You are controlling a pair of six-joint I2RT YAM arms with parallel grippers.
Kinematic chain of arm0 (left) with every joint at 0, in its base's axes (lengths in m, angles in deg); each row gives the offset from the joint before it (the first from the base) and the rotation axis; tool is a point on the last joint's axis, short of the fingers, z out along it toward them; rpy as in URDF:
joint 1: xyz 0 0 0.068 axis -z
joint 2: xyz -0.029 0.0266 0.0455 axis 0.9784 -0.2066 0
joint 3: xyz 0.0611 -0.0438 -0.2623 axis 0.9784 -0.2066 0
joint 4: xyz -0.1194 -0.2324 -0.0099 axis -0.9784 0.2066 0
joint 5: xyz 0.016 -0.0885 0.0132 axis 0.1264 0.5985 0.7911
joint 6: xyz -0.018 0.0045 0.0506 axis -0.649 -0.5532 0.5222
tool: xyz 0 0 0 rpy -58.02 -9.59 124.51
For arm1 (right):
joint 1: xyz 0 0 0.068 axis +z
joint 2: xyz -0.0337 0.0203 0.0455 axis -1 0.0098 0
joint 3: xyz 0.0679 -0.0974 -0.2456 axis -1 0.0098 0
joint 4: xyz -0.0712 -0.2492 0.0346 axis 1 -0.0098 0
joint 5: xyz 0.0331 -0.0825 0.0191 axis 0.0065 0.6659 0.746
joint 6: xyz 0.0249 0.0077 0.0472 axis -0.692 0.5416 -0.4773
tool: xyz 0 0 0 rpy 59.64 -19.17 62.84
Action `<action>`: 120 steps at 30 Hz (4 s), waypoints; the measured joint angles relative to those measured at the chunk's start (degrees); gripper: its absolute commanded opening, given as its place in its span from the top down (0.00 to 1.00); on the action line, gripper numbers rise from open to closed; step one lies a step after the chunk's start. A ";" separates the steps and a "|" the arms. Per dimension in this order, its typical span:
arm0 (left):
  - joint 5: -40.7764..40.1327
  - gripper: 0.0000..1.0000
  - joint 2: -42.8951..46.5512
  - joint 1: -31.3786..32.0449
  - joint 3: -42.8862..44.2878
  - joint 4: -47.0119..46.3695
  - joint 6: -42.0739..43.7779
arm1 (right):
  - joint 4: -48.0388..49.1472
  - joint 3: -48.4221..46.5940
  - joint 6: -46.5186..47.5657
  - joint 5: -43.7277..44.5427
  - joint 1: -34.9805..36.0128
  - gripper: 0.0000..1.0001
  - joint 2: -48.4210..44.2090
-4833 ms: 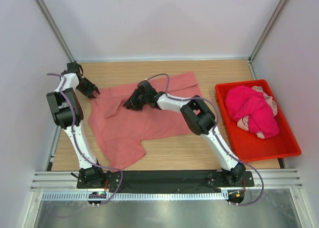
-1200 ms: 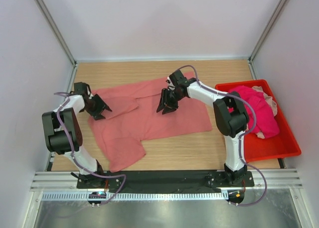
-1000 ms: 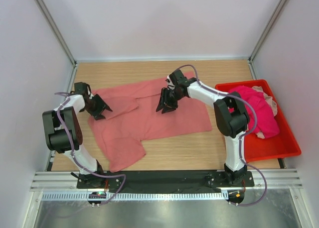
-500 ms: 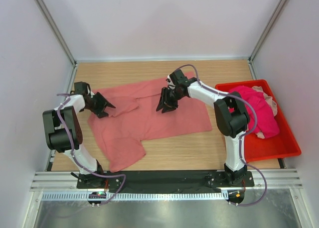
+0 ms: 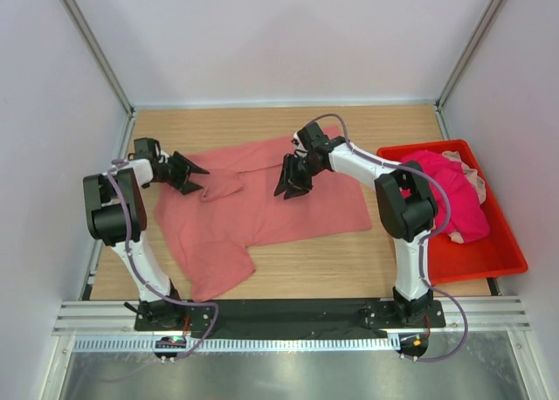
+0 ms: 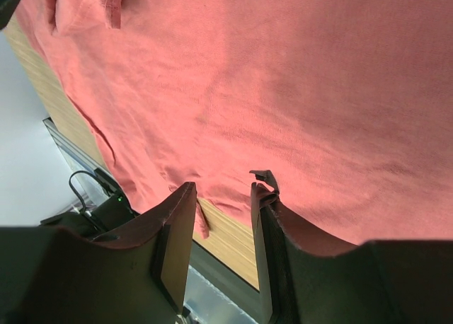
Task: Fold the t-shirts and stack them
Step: Fold the tshirt
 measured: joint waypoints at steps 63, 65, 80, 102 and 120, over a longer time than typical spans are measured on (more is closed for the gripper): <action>-12.76 0.79 -3.45 4.59 12.20 19.23 22.73 | 0.09 2.54 0.00 -0.11 -0.39 0.57 -0.26; -12.72 0.79 -3.48 4.59 12.20 19.15 22.58 | 0.09 2.54 0.00 -0.13 -0.44 0.57 -0.26; -14.62 0.76 -4.33 5.29 12.61 19.19 23.12 | 0.28 3.28 0.00 -0.46 -0.55 0.57 -0.26; -15.26 1.00 -6.29 5.57 13.68 19.30 23.08 | 0.31 3.69 0.00 -0.61 -0.83 0.57 -0.28; -27.26 1.00 18.56 6.03 0.68 24.98 17.57 | 0.74 -0.72 -0.04 -1.07 -0.63 0.57 1.38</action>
